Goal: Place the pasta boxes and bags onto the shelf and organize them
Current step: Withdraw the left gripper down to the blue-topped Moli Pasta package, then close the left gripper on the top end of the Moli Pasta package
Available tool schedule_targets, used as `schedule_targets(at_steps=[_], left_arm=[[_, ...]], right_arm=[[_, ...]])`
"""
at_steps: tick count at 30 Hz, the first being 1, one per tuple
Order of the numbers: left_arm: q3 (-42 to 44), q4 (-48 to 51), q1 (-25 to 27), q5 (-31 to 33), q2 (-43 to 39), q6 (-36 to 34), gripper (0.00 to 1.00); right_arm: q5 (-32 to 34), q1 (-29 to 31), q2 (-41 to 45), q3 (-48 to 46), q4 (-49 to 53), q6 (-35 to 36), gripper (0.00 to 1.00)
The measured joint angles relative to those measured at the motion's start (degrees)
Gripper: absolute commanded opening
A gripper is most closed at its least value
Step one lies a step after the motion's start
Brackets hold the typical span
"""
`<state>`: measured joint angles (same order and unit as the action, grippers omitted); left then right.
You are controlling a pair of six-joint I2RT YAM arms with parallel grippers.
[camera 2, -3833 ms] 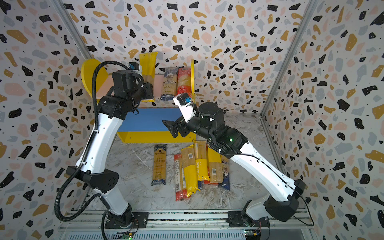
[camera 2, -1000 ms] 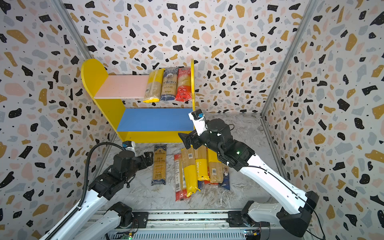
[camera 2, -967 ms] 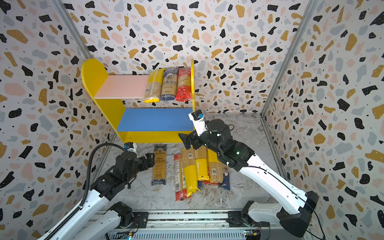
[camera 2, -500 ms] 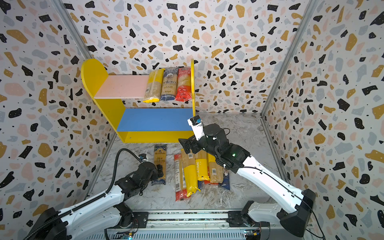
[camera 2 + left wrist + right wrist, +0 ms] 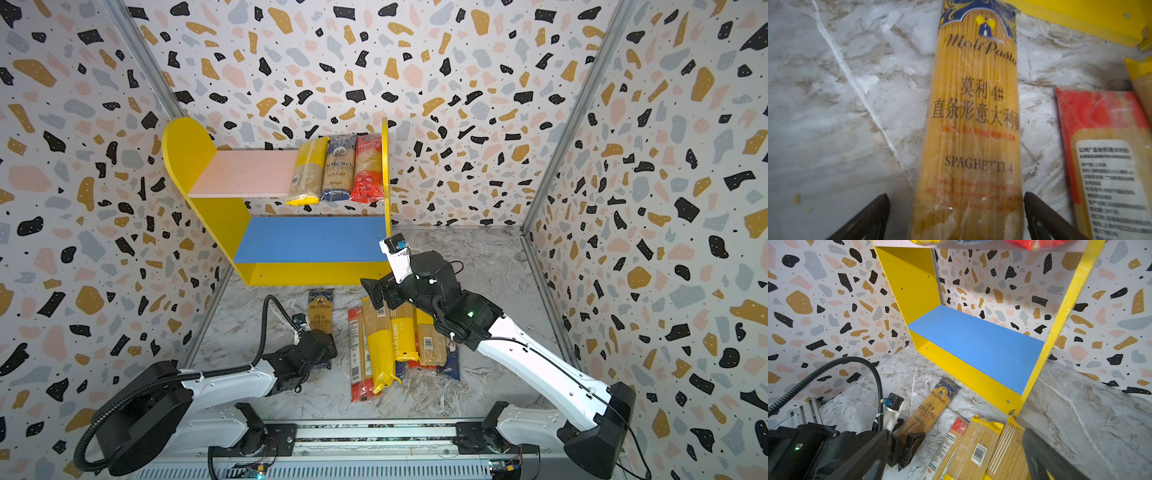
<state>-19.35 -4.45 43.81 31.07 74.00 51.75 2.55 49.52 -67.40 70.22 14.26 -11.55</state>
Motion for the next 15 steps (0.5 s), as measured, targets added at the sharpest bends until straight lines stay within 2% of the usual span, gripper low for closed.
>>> schedule_targets(at_steps=[5,10,15], left_arm=[[-0.4,-2.8,2.0,3.6,3.9,0.7,0.99],[-0.8,-5.7,3.0,6.6,7.3,1.2,0.92],[-1.6,-9.0,3.3,8.2,10.7,0.4,0.9]], right_arm=[[0.1,-0.1,0.7,-0.8,-0.3,0.0,0.99],[0.1,-0.3,0.8,-1.4,-0.6,0.0,0.99],[0.1,-0.5,1.1,-1.8,-0.7,0.0,0.99]])
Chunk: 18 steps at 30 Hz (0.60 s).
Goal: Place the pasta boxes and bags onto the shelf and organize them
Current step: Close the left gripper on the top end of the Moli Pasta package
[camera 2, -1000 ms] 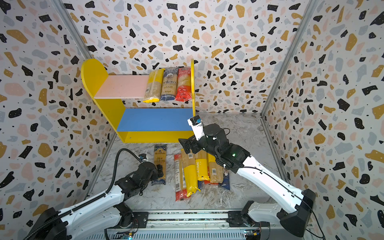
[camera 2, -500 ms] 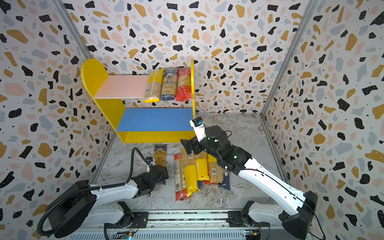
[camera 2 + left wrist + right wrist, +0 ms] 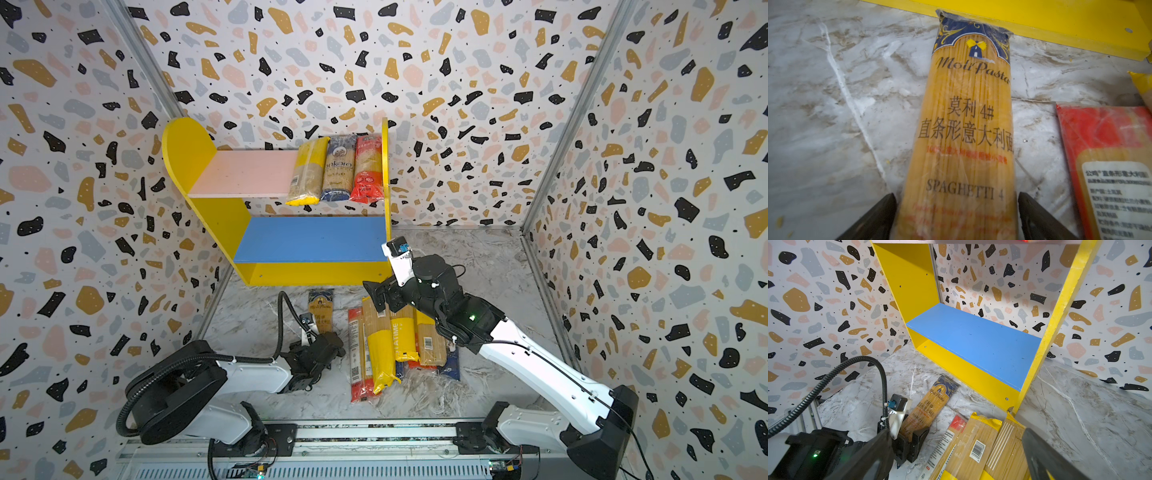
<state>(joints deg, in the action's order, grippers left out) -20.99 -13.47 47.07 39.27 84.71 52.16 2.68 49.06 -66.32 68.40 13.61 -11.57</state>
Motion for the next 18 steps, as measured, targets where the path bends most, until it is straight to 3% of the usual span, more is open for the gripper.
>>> schedule_targets(at_steps=[7,13,16,18], left_arm=[[-2.2,-1.7,0.0,1.1,4.6,-2.1,0.83],[-3.1,-3.5,-0.1,0.7,6.5,-3.5,0.52],[-3.6,-5.6,-0.1,-1.4,6.9,-3.7,0.27],[-3.8,-6.9,-0.1,-2.6,7.3,-3.8,0.15]], right_arm=[[0.0,-0.2,0.6,-0.3,-0.2,-0.1,0.99],[0.0,-0.4,0.8,-1.1,-0.3,-0.3,0.99],[0.0,-0.5,0.8,-1.4,-0.4,-0.4,0.99],[0.0,-0.6,0.9,-1.5,-0.4,-0.4,0.99]])
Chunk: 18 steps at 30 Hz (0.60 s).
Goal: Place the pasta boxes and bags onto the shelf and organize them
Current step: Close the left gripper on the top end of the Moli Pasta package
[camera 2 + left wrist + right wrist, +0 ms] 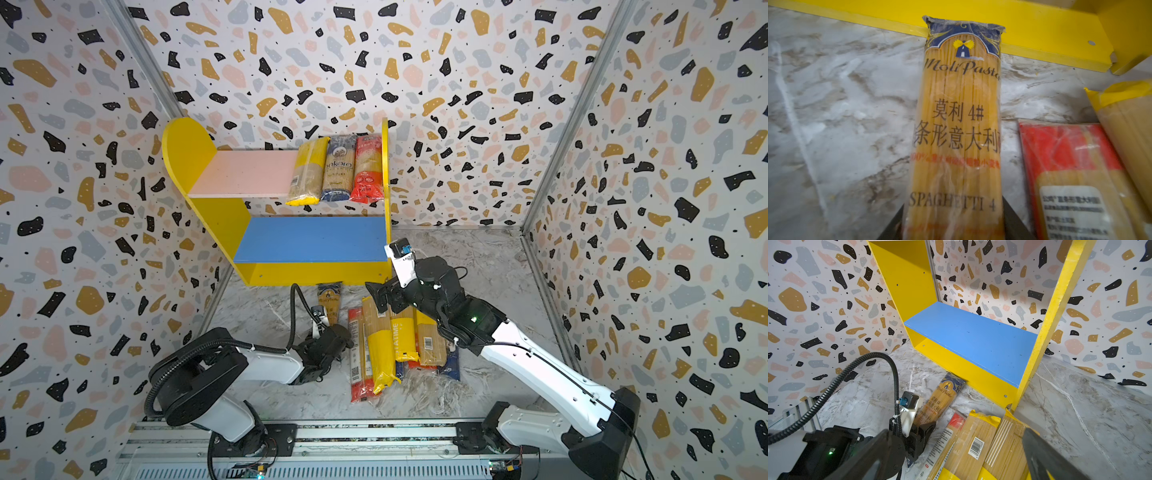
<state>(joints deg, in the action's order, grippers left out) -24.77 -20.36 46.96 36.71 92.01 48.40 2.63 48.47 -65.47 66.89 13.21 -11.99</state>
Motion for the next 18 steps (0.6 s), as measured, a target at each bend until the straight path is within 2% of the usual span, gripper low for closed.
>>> schedule_targets(at_steps=[5,11,18], left_arm=[[-0.4,-0.3,0.0,-1.1,-0.1,-0.9,0.0],[-1.1,2.8,0.0,-3.5,-3.0,-2.2,0.0],[0.1,14.7,-0.3,-8.9,-13.7,-5.0,0.0]], right_arm=[[0.0,-0.2,0.3,-0.2,0.0,0.0,0.99],[0.0,-0.4,0.4,-0.4,0.0,-0.1,0.99],[-0.4,-0.7,0.4,-0.7,-0.4,-0.6,0.99]])
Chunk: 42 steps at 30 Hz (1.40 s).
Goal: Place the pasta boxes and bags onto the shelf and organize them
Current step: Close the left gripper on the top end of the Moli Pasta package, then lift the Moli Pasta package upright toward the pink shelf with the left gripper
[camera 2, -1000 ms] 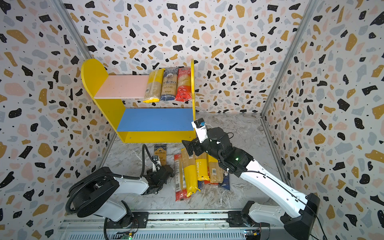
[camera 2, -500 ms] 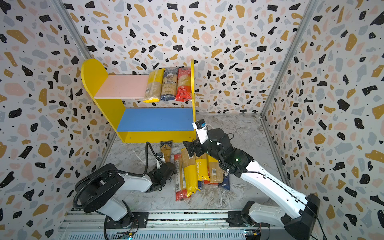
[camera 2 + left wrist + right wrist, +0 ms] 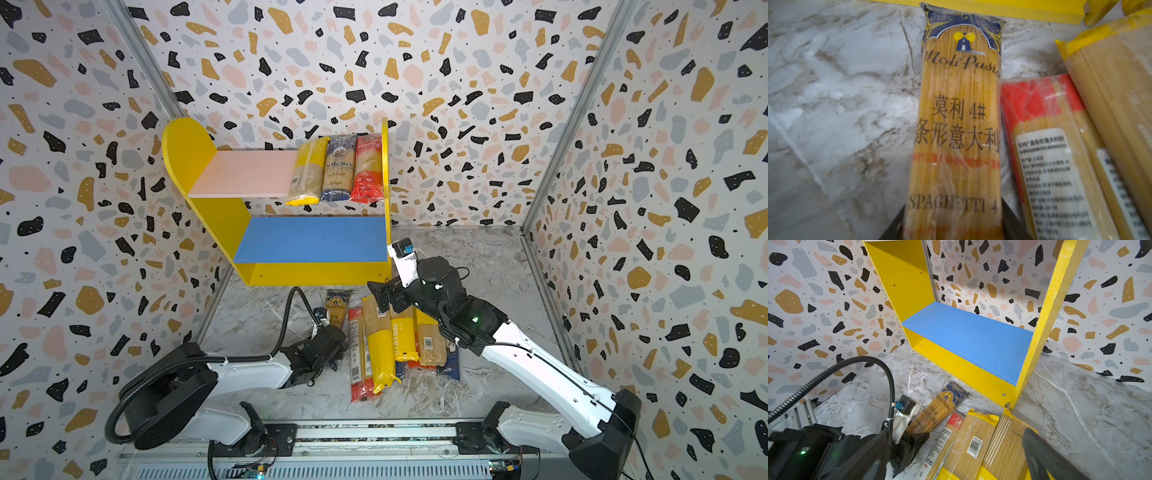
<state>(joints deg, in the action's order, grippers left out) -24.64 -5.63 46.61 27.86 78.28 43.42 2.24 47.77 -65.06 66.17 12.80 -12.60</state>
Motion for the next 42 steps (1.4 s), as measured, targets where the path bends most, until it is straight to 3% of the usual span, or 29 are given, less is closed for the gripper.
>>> schedule_targets(at_steps=[14,42], left_arm=[[2.0,19.1,-7.2,-5.2,-22.5,-5.1,0.0],[1.0,21.6,-11.5,-18.9,-39.0,-4.7,0.0]], right_arm=[[-1.6,-0.3,0.0,-0.2,-0.9,-0.5,0.99],[-2.1,-0.4,-1.3,1.2,-0.6,-0.4,0.99]])
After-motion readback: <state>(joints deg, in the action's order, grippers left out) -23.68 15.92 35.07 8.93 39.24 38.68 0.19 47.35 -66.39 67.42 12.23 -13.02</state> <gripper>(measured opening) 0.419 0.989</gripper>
